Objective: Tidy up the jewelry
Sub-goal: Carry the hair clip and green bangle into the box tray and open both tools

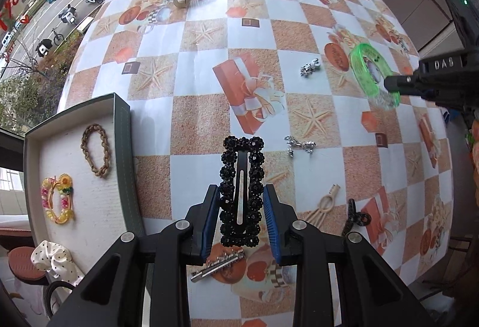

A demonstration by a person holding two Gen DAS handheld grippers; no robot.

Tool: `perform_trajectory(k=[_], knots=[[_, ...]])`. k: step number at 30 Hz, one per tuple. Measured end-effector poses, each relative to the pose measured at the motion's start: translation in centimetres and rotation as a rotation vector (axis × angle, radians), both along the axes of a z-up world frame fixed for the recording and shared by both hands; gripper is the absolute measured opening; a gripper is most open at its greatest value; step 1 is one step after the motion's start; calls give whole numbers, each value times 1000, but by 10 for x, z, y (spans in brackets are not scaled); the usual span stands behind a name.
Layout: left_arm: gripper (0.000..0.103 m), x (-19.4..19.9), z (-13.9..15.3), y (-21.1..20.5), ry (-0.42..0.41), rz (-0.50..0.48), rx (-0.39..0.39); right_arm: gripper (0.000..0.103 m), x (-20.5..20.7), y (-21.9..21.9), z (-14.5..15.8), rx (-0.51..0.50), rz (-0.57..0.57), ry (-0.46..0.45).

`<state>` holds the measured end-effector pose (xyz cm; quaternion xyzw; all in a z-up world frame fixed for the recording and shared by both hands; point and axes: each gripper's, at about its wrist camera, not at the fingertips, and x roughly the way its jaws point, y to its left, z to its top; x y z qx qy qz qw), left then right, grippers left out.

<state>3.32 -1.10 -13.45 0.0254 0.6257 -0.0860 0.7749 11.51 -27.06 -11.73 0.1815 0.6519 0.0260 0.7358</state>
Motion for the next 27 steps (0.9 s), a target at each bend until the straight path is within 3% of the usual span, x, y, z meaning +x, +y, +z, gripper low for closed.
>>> perform_trajectory(k=[17, 27], knots=[[34, -33, 29, 7, -19, -25, -19, 7, -57, -1, 16, 16, 20, 30], [34, -48, 41, 19, -39, -12, -41, 7, -71, 13, 27, 16, 52, 39]])
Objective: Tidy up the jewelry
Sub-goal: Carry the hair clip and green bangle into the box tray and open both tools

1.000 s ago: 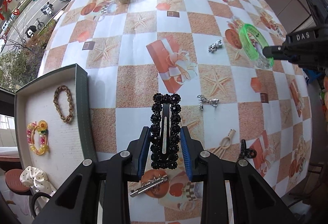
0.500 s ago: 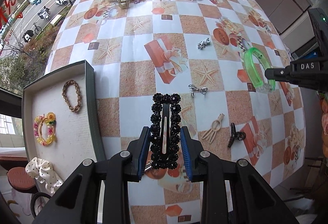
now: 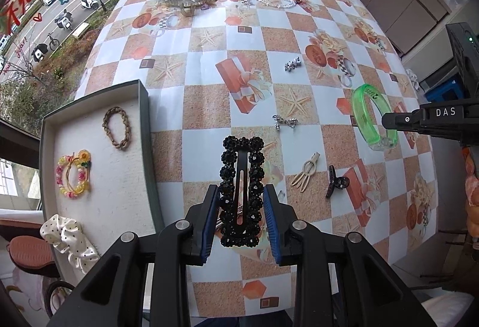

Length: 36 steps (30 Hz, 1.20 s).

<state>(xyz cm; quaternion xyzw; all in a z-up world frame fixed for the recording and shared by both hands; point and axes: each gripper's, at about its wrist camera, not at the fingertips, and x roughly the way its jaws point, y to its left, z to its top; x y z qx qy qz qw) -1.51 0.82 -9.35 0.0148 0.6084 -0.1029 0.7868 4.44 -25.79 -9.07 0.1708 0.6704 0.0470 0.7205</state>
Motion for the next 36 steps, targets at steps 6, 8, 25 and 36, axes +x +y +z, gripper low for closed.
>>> perform_trajectory(k=[6, 8, 25, 36], knots=[[34, -6, 7, 15, -17, 22, -13, 7, 2, 19, 8, 3, 42, -4], [34, -8, 10, 22, -26, 37, -18, 7, 3, 29, 12, 2, 63, -11], [34, -37, 17, 111, -56, 266, -24, 7, 22, 130, 34, 37, 274, -58], [34, -58, 0, 179, -21, 441, -32, 7, 30, 209, 27, 47, 431, -51]])
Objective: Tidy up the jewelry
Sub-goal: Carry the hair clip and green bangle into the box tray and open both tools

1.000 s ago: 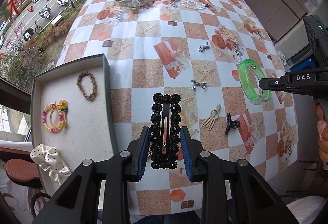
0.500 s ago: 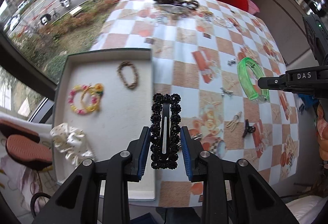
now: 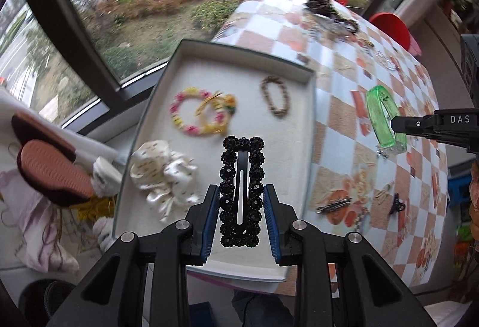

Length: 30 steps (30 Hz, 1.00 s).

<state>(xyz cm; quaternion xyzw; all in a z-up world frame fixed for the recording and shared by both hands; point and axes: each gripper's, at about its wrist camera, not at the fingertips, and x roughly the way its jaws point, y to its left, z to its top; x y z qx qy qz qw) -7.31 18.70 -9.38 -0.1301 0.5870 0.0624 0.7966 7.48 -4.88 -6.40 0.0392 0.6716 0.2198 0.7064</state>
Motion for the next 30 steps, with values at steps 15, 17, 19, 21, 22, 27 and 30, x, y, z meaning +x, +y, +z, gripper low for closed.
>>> perform_trajectory(k=[15, 17, 19, 21, 22, 27, 30], knots=[[34, -12, -63, 18, 126, 55, 25, 7, -9, 122, -50, -103, 261, 22], [34, -12, -69, 19, 135, 60, 33, 7, -11, 137, -60, -129, 297, 21], [34, -11, -74, 21, 146, 61, 40, 7, -13, 146, -69, -154, 315, 25], [34, -10, -78, 21, 157, 58, 52, 7, -13, 152, -78, -166, 318, 39], [34, -10, -80, 21, 161, 56, 59, 7, -13, 153, -83, -171, 320, 42], [34, -7, -85, 18, 174, 46, 81, 7, -14, 161, -97, -195, 333, 54], [35, -6, -89, 17, 188, 41, 95, 8, -15, 162, -99, -192, 328, 56]])
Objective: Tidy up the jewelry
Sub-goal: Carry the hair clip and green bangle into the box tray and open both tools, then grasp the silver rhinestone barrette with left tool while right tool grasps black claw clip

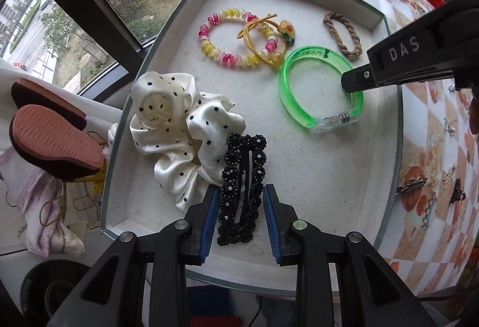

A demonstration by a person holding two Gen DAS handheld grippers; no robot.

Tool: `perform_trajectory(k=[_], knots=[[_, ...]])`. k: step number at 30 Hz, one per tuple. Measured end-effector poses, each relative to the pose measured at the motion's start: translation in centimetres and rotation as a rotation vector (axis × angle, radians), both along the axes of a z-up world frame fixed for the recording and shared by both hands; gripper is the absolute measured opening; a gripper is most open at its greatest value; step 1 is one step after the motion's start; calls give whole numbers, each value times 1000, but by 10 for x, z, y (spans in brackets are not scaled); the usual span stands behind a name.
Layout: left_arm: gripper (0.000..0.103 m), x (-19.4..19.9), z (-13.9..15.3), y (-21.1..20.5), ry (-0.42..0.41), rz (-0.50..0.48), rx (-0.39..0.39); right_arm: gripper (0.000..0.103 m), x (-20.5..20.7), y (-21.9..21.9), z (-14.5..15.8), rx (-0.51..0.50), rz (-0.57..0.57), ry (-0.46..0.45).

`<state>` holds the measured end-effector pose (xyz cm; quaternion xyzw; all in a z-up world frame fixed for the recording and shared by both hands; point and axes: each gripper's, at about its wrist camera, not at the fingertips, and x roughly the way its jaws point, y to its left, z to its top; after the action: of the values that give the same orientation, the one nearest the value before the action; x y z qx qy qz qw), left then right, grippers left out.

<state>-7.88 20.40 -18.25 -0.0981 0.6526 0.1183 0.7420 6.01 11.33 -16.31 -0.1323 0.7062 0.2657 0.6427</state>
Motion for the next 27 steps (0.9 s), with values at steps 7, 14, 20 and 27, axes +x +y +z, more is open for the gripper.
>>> perform_trajectory(k=[7, 14, 20, 27], knots=[[35, 2, 3, -6, 24, -6, 34, 9, 7, -6, 8, 32, -18, 24], [83, 3, 18, -12, -11, -21, 87, 38, 15, -29, 45, 110, -71, -10], [83, 4, 24, -14, -8, -24, 80, 44, 20, -67, 69, 148, -137, -30], [103, 7, 34, -24, -23, -69, 108, 56, 12, -122, 79, 158, -252, -26]])
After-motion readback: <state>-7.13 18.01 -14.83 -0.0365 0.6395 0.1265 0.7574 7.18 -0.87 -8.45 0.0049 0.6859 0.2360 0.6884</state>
